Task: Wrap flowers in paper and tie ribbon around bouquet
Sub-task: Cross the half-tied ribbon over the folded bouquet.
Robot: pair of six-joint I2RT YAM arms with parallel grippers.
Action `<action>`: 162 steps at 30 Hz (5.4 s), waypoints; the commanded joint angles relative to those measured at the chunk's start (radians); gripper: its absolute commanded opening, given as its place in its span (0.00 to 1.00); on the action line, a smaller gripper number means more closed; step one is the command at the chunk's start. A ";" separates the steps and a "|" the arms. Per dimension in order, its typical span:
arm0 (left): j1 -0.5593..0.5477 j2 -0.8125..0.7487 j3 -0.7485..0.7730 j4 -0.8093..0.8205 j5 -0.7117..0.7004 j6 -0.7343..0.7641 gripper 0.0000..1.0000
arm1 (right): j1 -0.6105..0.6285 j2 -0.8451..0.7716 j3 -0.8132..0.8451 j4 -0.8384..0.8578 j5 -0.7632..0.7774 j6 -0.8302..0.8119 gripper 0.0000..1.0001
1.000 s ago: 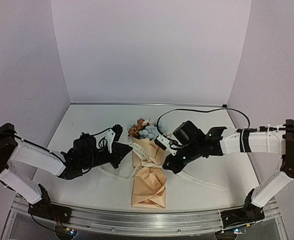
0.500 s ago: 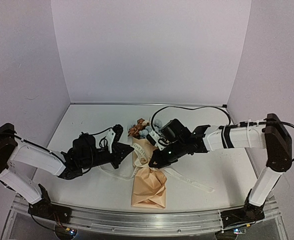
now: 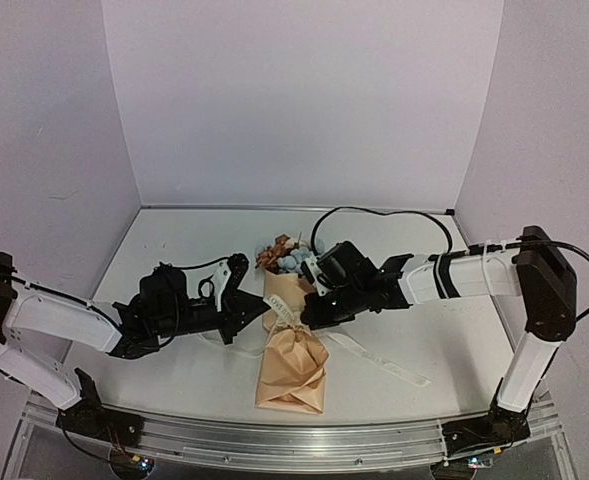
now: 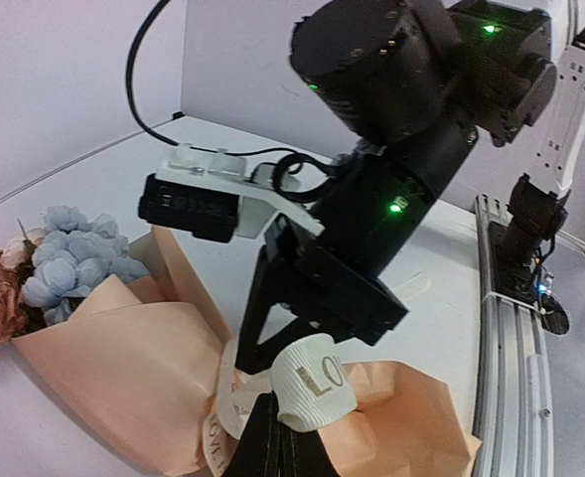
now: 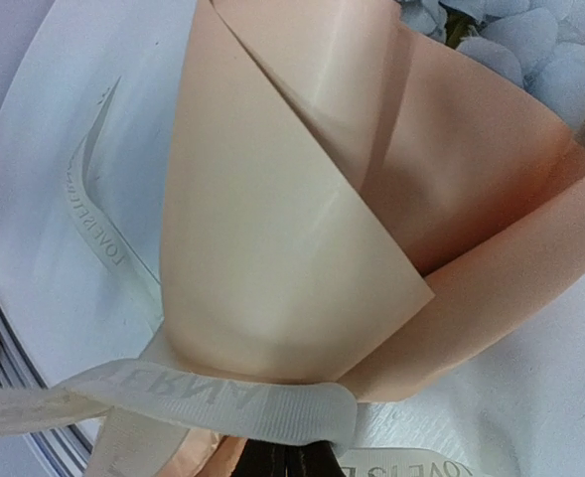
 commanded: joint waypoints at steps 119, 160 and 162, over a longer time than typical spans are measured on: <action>0.076 0.283 0.398 -0.565 0.220 0.169 0.03 | 0.051 -0.178 -0.180 0.118 -0.073 -0.284 0.32; 0.077 0.296 0.413 -0.572 0.210 0.170 0.02 | 0.046 -0.095 -0.146 0.114 0.001 -0.470 0.10; 0.077 0.298 0.413 -0.572 0.210 0.170 0.02 | 0.045 -0.103 -0.141 0.107 -0.001 -0.470 0.04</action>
